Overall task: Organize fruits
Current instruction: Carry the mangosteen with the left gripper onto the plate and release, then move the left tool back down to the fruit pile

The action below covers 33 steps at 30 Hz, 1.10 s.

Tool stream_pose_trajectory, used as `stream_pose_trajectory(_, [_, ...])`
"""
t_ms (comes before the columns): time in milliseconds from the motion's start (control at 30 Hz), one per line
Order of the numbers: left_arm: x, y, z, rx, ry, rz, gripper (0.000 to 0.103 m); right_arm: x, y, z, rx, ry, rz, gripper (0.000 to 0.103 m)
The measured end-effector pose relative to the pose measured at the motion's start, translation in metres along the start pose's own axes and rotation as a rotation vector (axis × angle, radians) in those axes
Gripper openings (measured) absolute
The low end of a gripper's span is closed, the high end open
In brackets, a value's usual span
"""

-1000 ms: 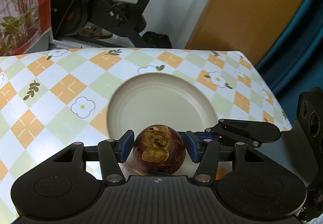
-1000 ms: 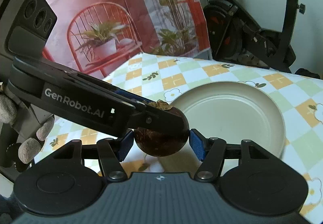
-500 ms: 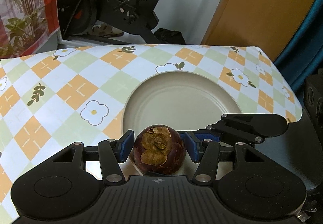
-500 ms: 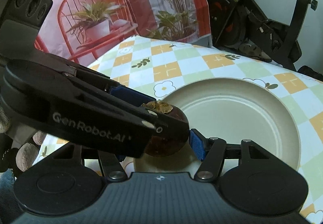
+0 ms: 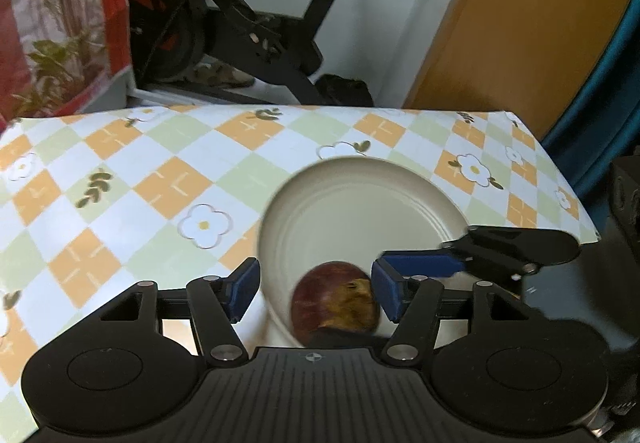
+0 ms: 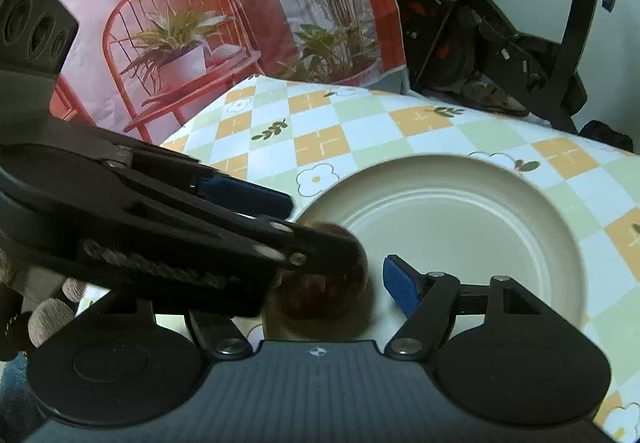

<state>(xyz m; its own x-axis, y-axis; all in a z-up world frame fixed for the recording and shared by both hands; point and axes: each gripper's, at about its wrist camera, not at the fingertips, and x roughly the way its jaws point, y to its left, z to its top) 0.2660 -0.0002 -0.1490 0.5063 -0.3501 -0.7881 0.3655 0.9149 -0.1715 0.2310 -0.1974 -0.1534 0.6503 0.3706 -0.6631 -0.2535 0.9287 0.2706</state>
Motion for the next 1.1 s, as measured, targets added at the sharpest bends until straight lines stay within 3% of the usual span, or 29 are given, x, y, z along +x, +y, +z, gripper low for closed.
stream_pose_trajectory(400, [-0.075, -0.016, -0.030, -0.006, -0.135, 0.052, 0.064, -0.074, 0.010, -0.014, 0.018, -0.112, -0.007, 0.073])
stream_pose_trajectory(767, [-0.121, -0.035, -0.079, -0.030, -0.243, 0.082, 0.064, -0.128, 0.025, -0.062, 0.034, -0.172, -0.015, 0.073])
stream_pose_trajectory(967, [-0.126, -0.042, -0.114, -0.068, -0.276, 0.093, 0.063, -0.143, 0.027, -0.097, 0.065, -0.177, -0.030, 0.058])
stream_pose_trajectory(1100, [-0.128, -0.043, -0.136, -0.080, -0.268, 0.088, 0.054, -0.145, 0.027, -0.118, 0.094, -0.152, -0.048, 0.050])
